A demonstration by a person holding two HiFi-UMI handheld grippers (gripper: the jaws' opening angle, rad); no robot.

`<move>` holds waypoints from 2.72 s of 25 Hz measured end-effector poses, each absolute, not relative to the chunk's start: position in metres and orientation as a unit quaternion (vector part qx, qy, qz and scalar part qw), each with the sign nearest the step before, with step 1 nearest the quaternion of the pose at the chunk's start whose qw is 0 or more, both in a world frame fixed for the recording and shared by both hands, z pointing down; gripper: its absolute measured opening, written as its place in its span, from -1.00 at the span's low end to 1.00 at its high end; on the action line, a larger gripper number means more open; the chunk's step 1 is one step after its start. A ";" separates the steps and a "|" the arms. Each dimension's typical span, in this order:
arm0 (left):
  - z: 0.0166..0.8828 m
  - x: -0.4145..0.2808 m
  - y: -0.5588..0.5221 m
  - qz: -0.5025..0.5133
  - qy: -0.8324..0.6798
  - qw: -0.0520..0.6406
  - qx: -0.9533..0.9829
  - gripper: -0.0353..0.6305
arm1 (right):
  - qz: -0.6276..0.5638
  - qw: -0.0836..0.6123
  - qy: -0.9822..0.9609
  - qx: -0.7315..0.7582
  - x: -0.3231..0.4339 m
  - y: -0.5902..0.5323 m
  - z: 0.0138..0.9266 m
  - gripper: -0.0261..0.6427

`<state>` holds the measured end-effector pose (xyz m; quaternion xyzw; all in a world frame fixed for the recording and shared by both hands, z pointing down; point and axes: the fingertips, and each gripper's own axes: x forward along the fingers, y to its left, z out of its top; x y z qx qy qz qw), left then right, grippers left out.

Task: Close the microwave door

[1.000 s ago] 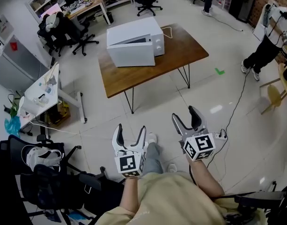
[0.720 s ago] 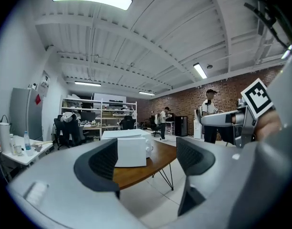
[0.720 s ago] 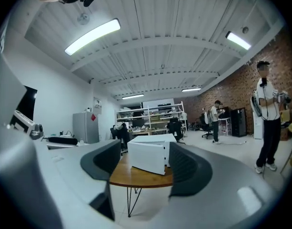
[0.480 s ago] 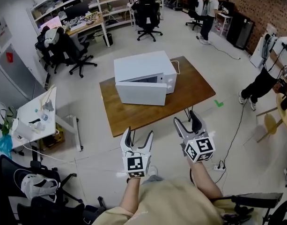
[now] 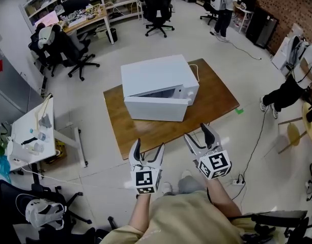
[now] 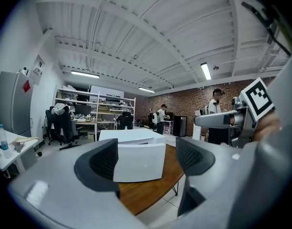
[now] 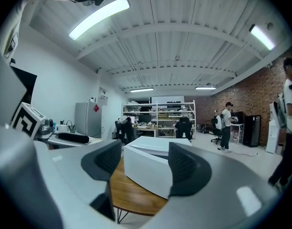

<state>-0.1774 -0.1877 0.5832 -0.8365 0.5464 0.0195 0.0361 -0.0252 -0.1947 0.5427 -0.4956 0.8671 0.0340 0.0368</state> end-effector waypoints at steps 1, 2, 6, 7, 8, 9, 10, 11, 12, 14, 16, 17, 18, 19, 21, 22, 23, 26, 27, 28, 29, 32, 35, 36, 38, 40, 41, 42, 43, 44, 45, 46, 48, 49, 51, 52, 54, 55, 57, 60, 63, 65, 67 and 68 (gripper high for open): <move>0.586 -0.175 -0.196 0.018 0.545 0.028 -0.837 0.26 | 0.031 0.037 0.866 -0.498 -0.022 -0.204 0.545 -0.04; 0.586 -0.172 -0.205 0.016 0.545 0.024 -0.838 0.26 | 0.027 0.038 0.865 -0.500 -0.017 -0.214 0.548 -0.05; 0.574 -0.147 -0.242 0.011 0.556 0.041 -0.830 0.22 | 0.004 0.031 0.873 -0.486 0.003 -0.268 0.561 -0.07; 0.571 -0.141 -0.252 0.011 0.560 0.044 -0.827 0.20 | 0.000 0.024 0.880 -0.474 0.004 -0.281 0.564 -0.07; 0.568 -0.135 -0.260 0.011 0.562 0.049 -0.826 0.20 | 0.000 0.016 0.888 -0.459 0.003 -0.292 0.567 -0.07; 0.566 -0.128 -0.267 0.015 0.560 0.057 -0.826 0.20 | 0.004 0.008 0.896 -0.444 0.001 -0.300 0.569 -0.07; 0.563 -0.121 -0.275 0.022 0.558 0.065 -0.827 0.20 | 0.013 -0.002 0.903 -0.430 0.001 -0.308 0.571 -0.07; 0.560 -0.113 -0.284 0.031 0.557 0.068 -0.827 0.19 | 0.022 -0.015 0.909 -0.417 0.004 -0.316 0.574 -0.07; 0.557 -0.104 -0.295 0.040 0.560 0.065 -0.825 0.18 | 0.031 -0.030 0.913 -0.406 0.009 -0.327 0.577 -0.07; 0.551 -0.086 -0.319 0.043 0.571 0.061 -0.818 0.18 | 0.044 -0.061 0.918 -0.390 0.024 -0.351 0.586 -0.11; 0.548 -0.069 -0.339 0.036 0.577 0.057 -0.814 0.18 | 0.053 -0.097 0.919 -0.378 0.039 -0.374 0.599 -0.25; 0.547 -0.060 -0.348 0.031 0.579 0.057 -0.813 0.18 | 0.055 -0.117 0.919 -0.373 0.046 -0.385 0.607 -0.27; 0.547 -0.052 -0.357 0.027 0.582 0.057 -0.811 0.18 | 0.058 -0.137 0.918 -0.368 0.053 -0.398 0.615 -0.27; 0.546 -0.044 -0.366 0.023 0.586 0.058 -0.808 0.18 | 0.061 -0.156 0.918 -0.360 0.058 -0.409 0.623 -0.28; 0.547 -0.032 -0.381 0.013 0.596 0.061 -0.800 0.18 | 0.071 -0.189 0.919 -0.339 0.065 -0.430 0.639 -0.35; 0.548 -0.026 -0.388 0.008 0.602 0.062 -0.796 0.18 | 0.078 -0.203 0.920 -0.327 0.068 -0.438 0.647 -0.42; 0.549 -0.019 -0.395 0.004 0.607 0.062 -0.793 0.18 | 0.086 -0.218 0.920 -0.315 0.072 -0.446 0.656 -0.46; 0.553 -0.002 -0.414 -0.006 0.618 0.058 -0.784 0.18 | 0.105 -0.259 0.923 -0.266 0.078 -0.460 0.677 -0.56; 0.554 0.001 -0.419 -0.008 0.622 0.058 -0.781 0.18 | 0.109 -0.267 0.925 -0.248 0.077 -0.461 0.682 -0.56; 0.556 0.002 -0.423 -0.010 0.626 0.058 -0.777 0.18 | 0.113 -0.275 0.926 -0.234 0.076 -0.463 0.687 -0.60; 0.557 0.003 -0.429 -0.011 0.630 0.057 -0.774 0.18 | 0.115 -0.286 0.925 -0.223 0.075 -0.466 0.693 -0.64; 0.561 0.002 -0.451 -0.021 0.635 0.050 -0.770 0.18 | 0.100 -0.307 0.926 -0.194 0.071 -0.478 0.709 -0.78; 0.564 -0.016 -0.467 -0.026 0.631 0.039 -0.774 0.18 | 0.078 -0.304 0.933 -0.177 0.053 -0.484 0.710 -0.92; 0.564 -0.022 -0.472 -0.026 0.628 0.037 -0.777 0.18 | 0.076 -0.307 0.932 -0.176 0.046 -0.486 0.707 -0.92; 0.562 -0.029 -0.484 -0.027 0.618 0.035 -0.785 0.18 | 0.068 -0.315 0.929 -0.181 0.039 -0.495 0.702 -0.92; 0.555 -0.032 -0.496 -0.028 0.608 0.036 -0.793 0.18 | 0.062 -0.324 0.925 -0.191 0.035 -0.508 0.698 -0.92; 0.551 -0.034 -0.500 -0.027 0.603 0.037 -0.797 0.18 | 0.059 -0.329 0.922 -0.194 0.032 -0.512 0.697 -0.92; 0.549 -0.037 -0.503 -0.026 0.598 0.037 -0.800 0.18 | 0.056 -0.335 0.920 -0.196 0.030 -0.515 0.697 -0.92; 0.548 -0.039 -0.505 -0.026 0.593 0.037 -0.804 0.18 | 0.053 -0.341 0.918 -0.197 0.027 -0.516 0.698 -0.92; 0.547 -0.041 -0.506 -0.025 0.588 0.037 -0.808 0.18 | 0.049 -0.346 0.915 -0.200 0.026 -0.516 0.698 -0.92; 0.546 -0.043 -0.508 -0.026 0.584 0.038 -0.811 0.18 | 0.047 -0.348 0.914 -0.205 0.025 -0.517 0.698 -0.92; 0.544 -0.044 -0.508 -0.027 0.580 0.041 -0.813 0.18 | 0.047 -0.348 0.912 -0.214 0.025 -0.519 0.696 -0.92; 0.539 -0.047 -0.510 -0.027 0.574 0.043 -0.817 0.18 | 0.050 -0.347 0.907 -0.233 0.026 -0.526 0.693 -0.92; 0.538 -0.048 -0.511 -0.027 0.572 0.042 -0.819 0.18 | 0.052 -0.347 0.905 -0.241 0.027 -0.531 0.691 -0.92; 0.538 -0.052 -0.514 -0.029 0.568 0.041 -0.822 0.18 | 0.052 -0.349 0.900 -0.255 0.027 -0.540 0.689 -0.92; 0.539 -0.055 -0.515 -0.030 0.566 0.041 -0.823 0.18 | 0.048 -0.352 0.898 -0.260 0.027 -0.544 0.689 -0.92; 0.542 -0.064 -0.518 -0.028 0.566 0.037 -0.823 0.18 | 0.032 -0.354 0.895 -0.270 0.025 -0.548 0.690 -0.92; 0.545 -0.071 -0.521 -0.028 0.567 0.034 -0.822 0.18 | 0.025 -0.351 0.894 -0.277 0.022 -0.550 0.690 -0.92; 0.553 -0.083 -0.529 -0.028 0.569 0.025 -0.821 0.18 | 0.021 -0.331 0.896 -0.296 0.012 -0.557 0.690 -0.92; 0.556 -0.091 -0.534 -0.029 0.567 0.020 -0.823 0.18 | 0.033 -0.303 0.898 -0.317 -0.007 -0.570 0.688 -0.92; 0.549 -0.089 -0.532 -0.029 0.563 0.027 -0.826 0.18 | 0.061 -0.336 0.883 -0.322 -0.018 -0.576 0.685 -0.92; 0.542 -0.087 -0.531 -0.031 0.561 0.034 -0.826 0.18 | 0.081 -0.348 0.876 -0.323 -0.022 -0.576 0.684 -0.92; 0.537 -0.090 -0.532 -0.032 0.563 0.042 -0.825 0.18 | 0.095 -0.354 0.871 -0.327 -0.022 -0.576 0.688 -0.92; 0.535 -0.093 -0.534 -0.032 0.565 0.045 -0.823 0.18 | 0.099 -0.358 0.868 -0.330 -0.020 -0.577 0.692 -0.92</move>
